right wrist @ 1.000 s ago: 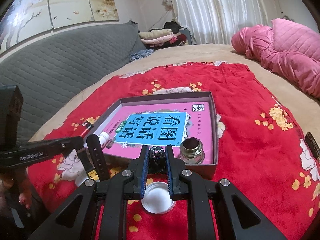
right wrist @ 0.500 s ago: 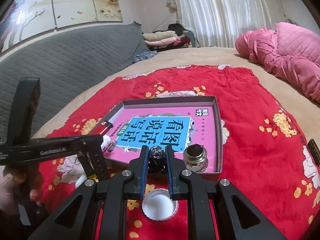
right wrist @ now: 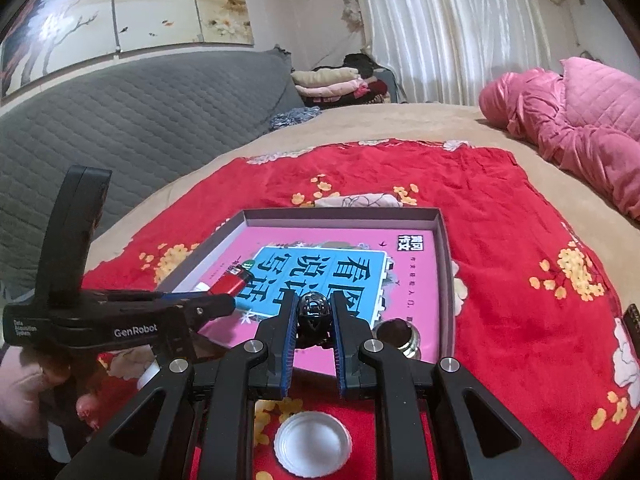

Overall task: Organize rigid objects
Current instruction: 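Lower the red lighter into the box with the left gripper while the right gripper lowers the black clip in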

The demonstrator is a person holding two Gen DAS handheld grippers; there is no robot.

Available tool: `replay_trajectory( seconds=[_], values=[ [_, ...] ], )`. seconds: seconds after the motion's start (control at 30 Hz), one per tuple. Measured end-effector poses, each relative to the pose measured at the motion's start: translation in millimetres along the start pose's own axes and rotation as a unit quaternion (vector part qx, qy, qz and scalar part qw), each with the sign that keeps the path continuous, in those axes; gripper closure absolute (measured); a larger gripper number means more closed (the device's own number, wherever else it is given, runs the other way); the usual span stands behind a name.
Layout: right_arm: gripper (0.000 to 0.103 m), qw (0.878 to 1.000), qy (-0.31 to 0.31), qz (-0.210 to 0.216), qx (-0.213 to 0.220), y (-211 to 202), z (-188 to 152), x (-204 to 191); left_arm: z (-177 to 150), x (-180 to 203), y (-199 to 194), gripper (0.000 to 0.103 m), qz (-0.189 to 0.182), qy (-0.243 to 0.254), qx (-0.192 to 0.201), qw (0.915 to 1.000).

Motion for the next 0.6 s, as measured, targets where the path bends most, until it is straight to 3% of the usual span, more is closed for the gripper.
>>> replay_trajectory(
  seconds=[0.6],
  values=[
    [0.087, 1.0, -0.002, 0.015, -0.024, 30.2, 0.1, 5.6, 3.4, 2.5, 21.3, 0.081, 0.006, 0.007, -0.02, 0.9998]
  ],
)
Point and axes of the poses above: each gripper's, at about its wrist camera, not at the fingertips, and y roughly the way its jaws point, x to its right, z to its top, the point moved 4 cm from there along y, roughly the way its jaws point, and after that the axes turned 8 degrees about z, right-handed, at the moved point
